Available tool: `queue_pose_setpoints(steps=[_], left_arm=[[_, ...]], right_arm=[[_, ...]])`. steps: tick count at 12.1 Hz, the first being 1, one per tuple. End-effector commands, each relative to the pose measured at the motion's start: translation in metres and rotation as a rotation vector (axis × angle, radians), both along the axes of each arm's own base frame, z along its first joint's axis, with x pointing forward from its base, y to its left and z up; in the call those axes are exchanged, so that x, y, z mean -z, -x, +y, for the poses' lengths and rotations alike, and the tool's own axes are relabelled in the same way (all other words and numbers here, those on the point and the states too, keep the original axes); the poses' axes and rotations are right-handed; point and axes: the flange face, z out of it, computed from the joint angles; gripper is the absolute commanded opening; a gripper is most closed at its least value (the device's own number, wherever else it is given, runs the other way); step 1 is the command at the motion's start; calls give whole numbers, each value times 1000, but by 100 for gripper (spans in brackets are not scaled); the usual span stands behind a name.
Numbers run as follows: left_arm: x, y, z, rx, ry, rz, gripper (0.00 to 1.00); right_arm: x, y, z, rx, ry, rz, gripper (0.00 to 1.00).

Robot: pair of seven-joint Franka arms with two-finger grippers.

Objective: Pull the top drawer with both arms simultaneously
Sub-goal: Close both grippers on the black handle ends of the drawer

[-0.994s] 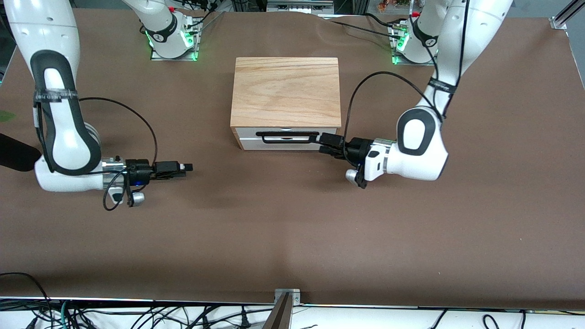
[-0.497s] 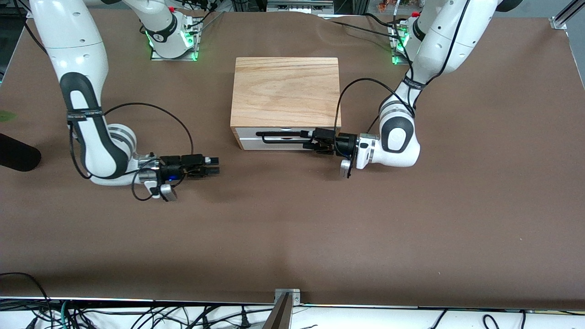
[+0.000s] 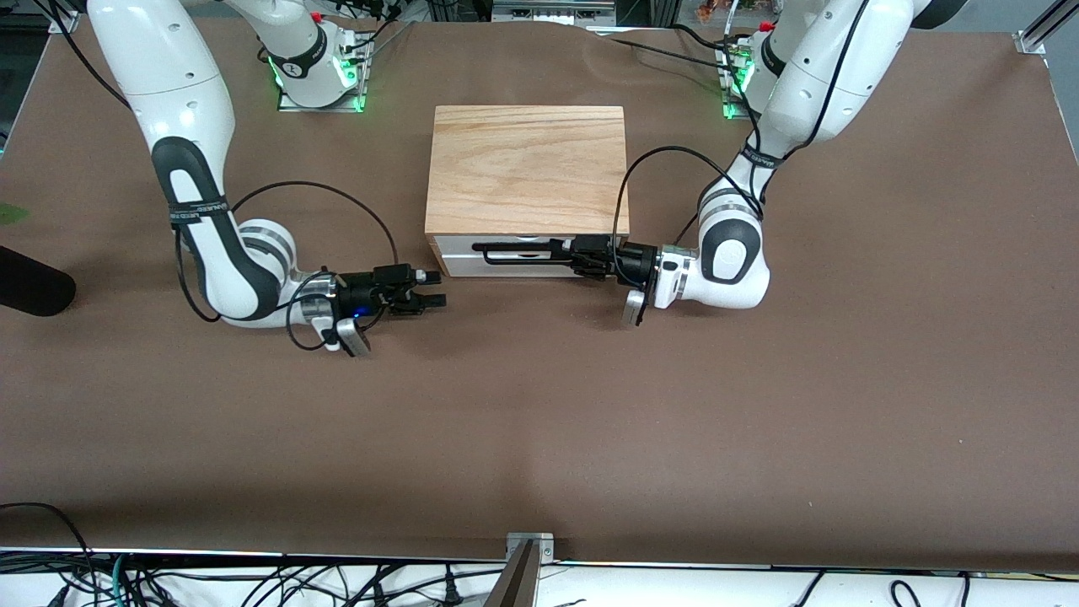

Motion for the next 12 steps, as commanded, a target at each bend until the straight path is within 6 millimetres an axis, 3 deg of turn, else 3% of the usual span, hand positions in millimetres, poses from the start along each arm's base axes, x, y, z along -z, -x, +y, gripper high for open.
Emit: queue_pose_setpoints(steps=[1, 4, 7, 8, 9, 10, 11, 12], left_arm=[[-3, 0, -3, -7, 38, -18, 14], [0, -1, 0, -12, 36, -13, 0], [-2, -8, 2, -23, 34, -4, 0], [-2, -11, 6, -29, 32, 0, 7], [-1, -13, 10, -36, 32, 3, 33], [1, -19, 15, -48, 33, 0, 52], [5, -21, 20, -55, 31, 4, 61], [8, -22, 21, -58, 29, 3, 53]], right_arm=[[1, 22, 21, 23, -62, 2, 100], [10, 44, 47, 12, -84, 1, 100], [22, 52, 58, 12, -88, 29, 100], [22, 54, 63, 15, -93, 33, 100], [22, 55, 66, 20, -98, 37, 100], [22, 54, 64, 25, -94, 36, 95], [22, 53, 64, 27, -91, 35, 88], [22, 53, 64, 27, -91, 35, 72]])
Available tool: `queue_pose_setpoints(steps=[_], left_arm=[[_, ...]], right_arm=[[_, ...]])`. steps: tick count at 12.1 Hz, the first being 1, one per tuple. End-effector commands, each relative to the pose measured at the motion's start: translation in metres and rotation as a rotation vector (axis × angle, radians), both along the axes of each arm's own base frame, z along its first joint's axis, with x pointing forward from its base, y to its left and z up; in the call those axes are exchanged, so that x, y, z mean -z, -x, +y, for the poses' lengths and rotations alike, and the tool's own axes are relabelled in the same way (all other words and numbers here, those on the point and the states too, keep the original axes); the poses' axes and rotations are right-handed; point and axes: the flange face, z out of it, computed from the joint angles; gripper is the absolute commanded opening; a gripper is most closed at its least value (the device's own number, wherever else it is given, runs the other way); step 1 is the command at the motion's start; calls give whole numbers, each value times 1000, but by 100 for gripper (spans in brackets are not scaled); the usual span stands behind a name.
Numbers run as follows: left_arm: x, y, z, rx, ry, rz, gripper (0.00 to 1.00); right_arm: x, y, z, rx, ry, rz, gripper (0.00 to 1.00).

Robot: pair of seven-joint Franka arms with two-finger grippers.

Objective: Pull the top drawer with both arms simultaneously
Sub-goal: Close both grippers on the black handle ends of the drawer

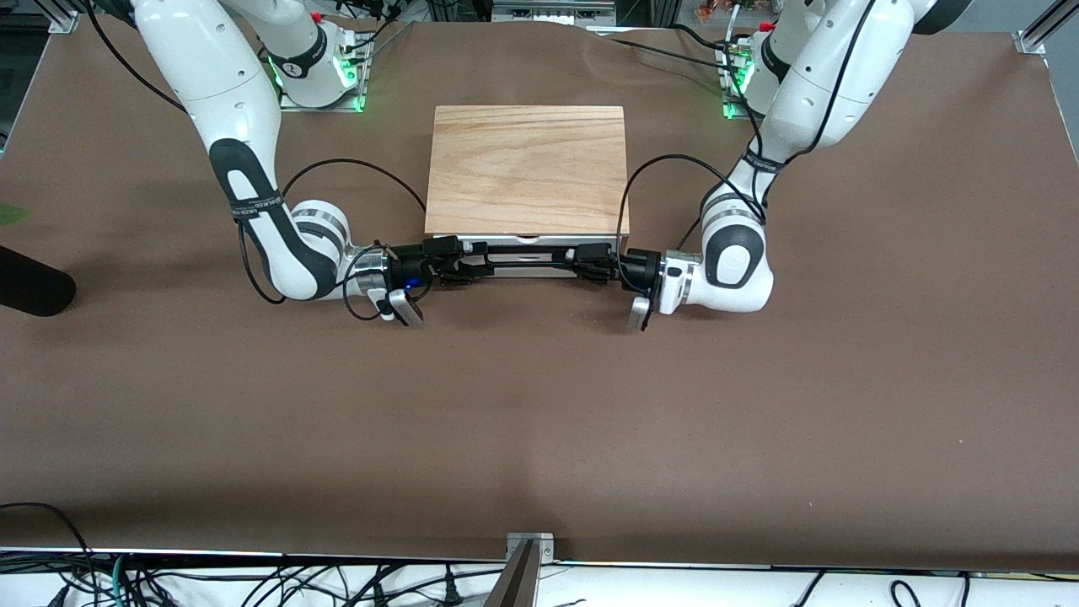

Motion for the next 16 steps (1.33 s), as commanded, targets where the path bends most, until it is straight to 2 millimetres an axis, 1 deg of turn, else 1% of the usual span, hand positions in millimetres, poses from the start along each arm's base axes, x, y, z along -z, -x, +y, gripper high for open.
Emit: queue_pose_setpoints(steps=[1, 2, 3, 4, 5, 6, 7, 8, 10, 15, 16], left_arm=[[2, -10, 5, -22, 30, -3, 40], [2, -10, 5, -21, 30, -3, 26], [2, -8, 2, -16, 31, -3, 15], [3, -4, -2, -8, 31, -1, 8], [4, -1, -5, -2, 31, 2, 7], [6, 3, -7, 4, 31, 9, 8], [7, 4, -8, 5, 31, 10, 11], [9, 7, -7, 5, 29, 16, 11], [7, 6, -9, 8, 30, 15, 0], [3, 1, -9, 4, 33, 11, 0], [-2, -5, -10, 2, 37, 10, 0]], right_arm=[[0, 3, 2, 19, -4, -10, 52], [1, 3, 2, 19, -4, -7, 41], [1, 3, 2, 19, -3, -9, 32], [4, 3, 2, 22, -1, -4, 32], [5, 4, 2, 19, 0, -3, 29], [6, 5, 2, 19, 1, -1, 23], [6, 5, 2, 19, 1, -1, 20], [6, 4, 2, 19, 0, -3, 20], [7, 4, 2, 19, 2, -3, 19], [8, 6, 2, 18, 3, -2, 19], [8, 7, 3, 15, 2, 0, 19]])
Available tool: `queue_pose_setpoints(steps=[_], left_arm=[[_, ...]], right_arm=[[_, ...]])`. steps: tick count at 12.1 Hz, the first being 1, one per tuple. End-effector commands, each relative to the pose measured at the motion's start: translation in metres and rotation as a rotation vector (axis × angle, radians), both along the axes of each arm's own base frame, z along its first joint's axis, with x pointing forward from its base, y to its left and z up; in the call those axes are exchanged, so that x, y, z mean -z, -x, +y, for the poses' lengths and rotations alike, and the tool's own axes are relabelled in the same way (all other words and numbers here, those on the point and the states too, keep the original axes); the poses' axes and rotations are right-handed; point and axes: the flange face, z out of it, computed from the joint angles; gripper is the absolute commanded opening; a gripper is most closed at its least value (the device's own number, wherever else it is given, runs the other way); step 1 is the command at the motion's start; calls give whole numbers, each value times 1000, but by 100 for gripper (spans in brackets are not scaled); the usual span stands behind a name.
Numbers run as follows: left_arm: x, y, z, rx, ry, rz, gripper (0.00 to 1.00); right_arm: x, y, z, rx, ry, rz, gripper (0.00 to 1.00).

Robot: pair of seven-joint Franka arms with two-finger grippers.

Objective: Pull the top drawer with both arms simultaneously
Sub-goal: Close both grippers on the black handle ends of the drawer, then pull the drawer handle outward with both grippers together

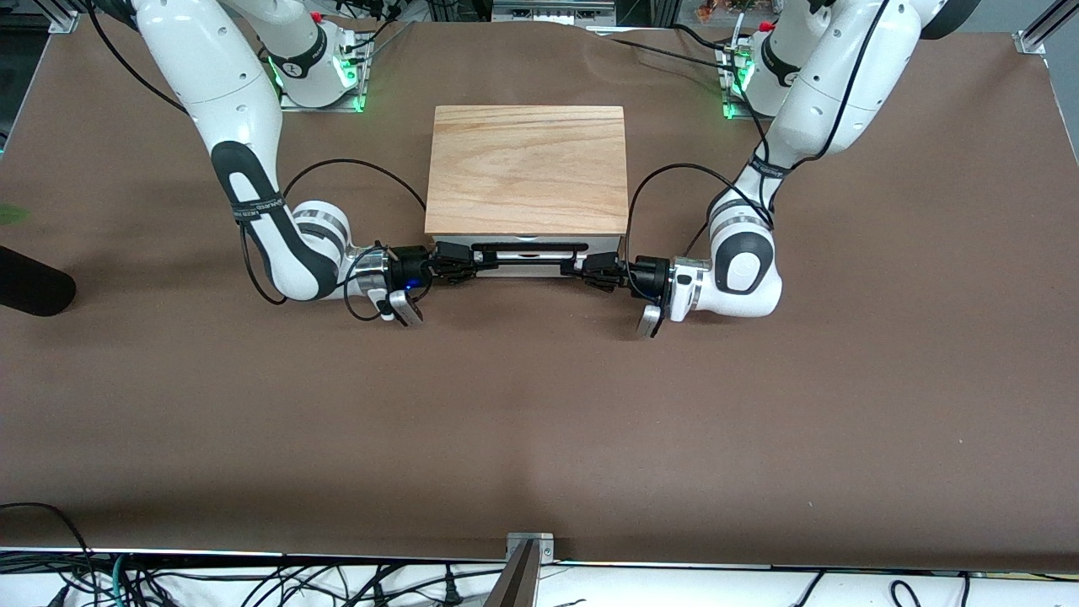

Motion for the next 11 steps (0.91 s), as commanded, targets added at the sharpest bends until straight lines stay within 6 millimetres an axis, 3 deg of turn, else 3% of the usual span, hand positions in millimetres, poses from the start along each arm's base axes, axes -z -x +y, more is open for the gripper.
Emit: queue_pose_setpoints(steps=[1, 6, 11], left_arm=[[-13, -11, -19, 6, 30, 25, 0], [-18, -60, -26, -20, 51, 34, 0], [-31, -78, -26, -29, 54, 66, 0]], right_arm=[[2, 5, 4, 11, -7, -9, 19], [5, -16, 3, 27, -13, -19, 17], [14, -54, 3, 60, 0, -62, 17]])
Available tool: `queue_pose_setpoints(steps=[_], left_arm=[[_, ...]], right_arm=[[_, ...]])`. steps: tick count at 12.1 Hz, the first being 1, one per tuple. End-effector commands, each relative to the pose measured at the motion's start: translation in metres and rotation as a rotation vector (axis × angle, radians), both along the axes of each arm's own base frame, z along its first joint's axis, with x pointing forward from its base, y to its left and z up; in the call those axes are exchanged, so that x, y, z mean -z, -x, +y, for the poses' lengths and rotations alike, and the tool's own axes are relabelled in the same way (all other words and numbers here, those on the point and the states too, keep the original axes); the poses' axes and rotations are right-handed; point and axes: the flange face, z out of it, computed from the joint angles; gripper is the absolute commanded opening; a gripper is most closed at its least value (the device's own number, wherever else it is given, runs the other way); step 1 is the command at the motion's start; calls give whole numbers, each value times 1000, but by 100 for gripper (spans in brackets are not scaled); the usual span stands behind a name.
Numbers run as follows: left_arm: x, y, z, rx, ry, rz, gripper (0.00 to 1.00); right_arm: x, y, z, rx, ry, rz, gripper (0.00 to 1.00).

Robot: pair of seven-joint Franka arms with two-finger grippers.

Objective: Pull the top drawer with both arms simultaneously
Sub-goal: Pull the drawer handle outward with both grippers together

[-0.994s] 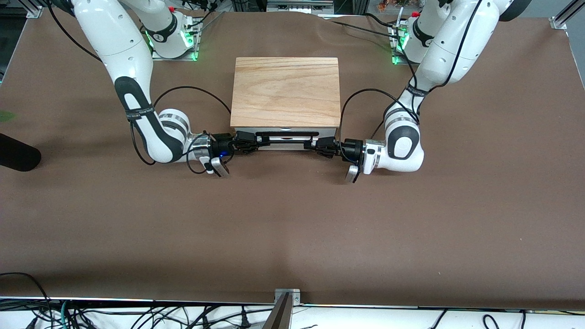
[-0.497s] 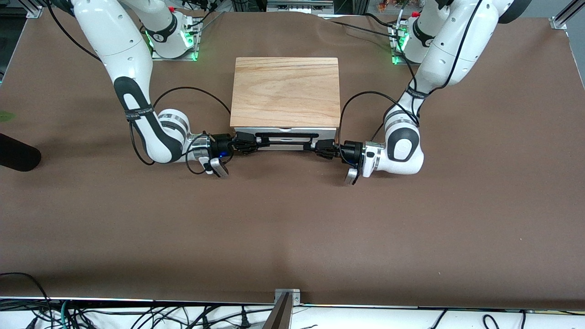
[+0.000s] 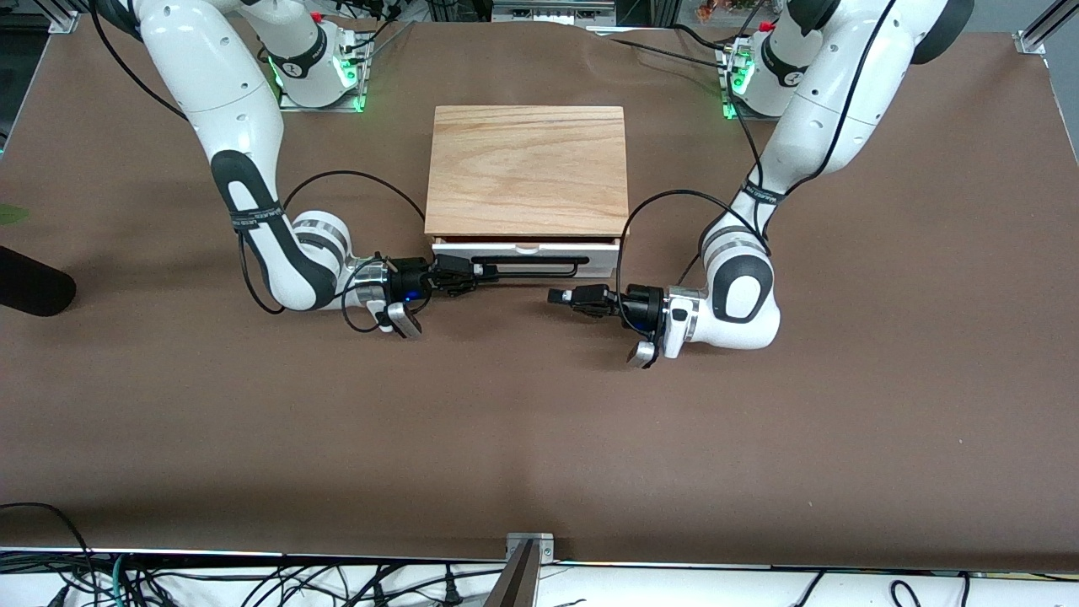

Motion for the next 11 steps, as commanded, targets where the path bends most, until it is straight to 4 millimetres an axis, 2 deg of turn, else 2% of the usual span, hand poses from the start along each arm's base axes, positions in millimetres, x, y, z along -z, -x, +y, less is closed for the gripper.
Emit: queue_pose_setpoints(steps=[1, 4, 5, 6, 7, 8, 11], left_arm=[[0, -11, -5, -10, 11, 3, 0], [9, -12, 4, 22, -37, -13, 0], [-1, -22, 5, 19, -34, -36, 0], [1, -27, 11, 9, -43, -37, 14], [10, -27, 13, 6, -48, -30, 46], [13, -32, 15, 1, -47, -40, 47], [-9, -68, 47, -46, -94, -77, 46]], right_arm=[[11, -27, 1, 37, 10, -23, 17], [7, -39, 2, 47, 18, -20, 17], [9, -43, 0, 51, 17, -12, 17], [6, -48, -2, 56, 16, -12, 17], [3, -51, -2, 58, 14, -5, 17], [1, -56, -5, 63, 13, 0, 17], [-1, -64, -8, 71, 10, 0, 17]])
